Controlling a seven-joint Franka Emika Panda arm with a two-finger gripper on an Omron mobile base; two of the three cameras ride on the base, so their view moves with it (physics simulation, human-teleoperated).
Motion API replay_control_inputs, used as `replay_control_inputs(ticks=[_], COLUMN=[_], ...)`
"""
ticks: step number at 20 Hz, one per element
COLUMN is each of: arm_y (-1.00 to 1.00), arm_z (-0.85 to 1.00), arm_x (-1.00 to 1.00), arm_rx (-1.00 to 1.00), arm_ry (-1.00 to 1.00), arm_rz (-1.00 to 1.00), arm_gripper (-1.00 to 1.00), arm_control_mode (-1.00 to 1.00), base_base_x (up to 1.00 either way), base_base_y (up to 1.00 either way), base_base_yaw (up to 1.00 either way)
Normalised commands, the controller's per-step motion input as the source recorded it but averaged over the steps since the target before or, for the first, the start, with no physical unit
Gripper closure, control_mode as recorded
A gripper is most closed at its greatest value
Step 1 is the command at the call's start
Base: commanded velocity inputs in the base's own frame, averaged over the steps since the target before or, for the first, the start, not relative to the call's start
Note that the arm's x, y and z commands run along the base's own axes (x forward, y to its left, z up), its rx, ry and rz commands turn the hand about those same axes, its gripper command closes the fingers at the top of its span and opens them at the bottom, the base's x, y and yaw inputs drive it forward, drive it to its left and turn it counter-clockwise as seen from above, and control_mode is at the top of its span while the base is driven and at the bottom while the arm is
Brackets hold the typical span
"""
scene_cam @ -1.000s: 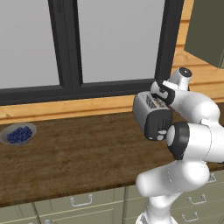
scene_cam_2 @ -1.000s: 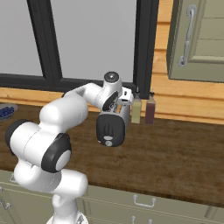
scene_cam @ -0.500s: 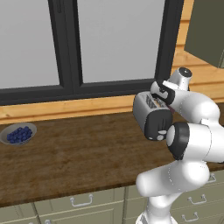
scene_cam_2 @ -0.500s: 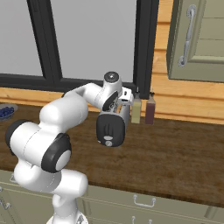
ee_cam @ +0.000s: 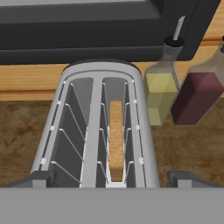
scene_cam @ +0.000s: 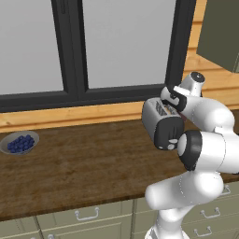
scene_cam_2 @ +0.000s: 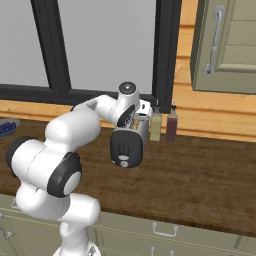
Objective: Start the toaster. Once the lever pops up, take the bread to the plate on the dining counter.
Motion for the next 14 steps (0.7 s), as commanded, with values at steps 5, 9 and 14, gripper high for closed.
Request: replay_control_inputs(ticks=[5, 9, 14], arm_y=[0.00, 0.00, 0.00], arm_z=[0.00, 0.00, 0.00], arm_x=[0.00, 0.00, 0.00], arm_rx=[0.00, 0.00, 0.00], arm_ry=[0.00, 0.00, 0.00], arm_rz=[0.00, 0.00, 0.00], arm_gripper=[-1.00, -1.00, -1.00], arm_control_mode=[-1.00, -1.00, -1.00], base_base_x=[0.00, 0.00, 0.00], base_base_y=[0.00, 0.00, 0.00], base_base_yaw=[0.00, 0.00, 0.00])
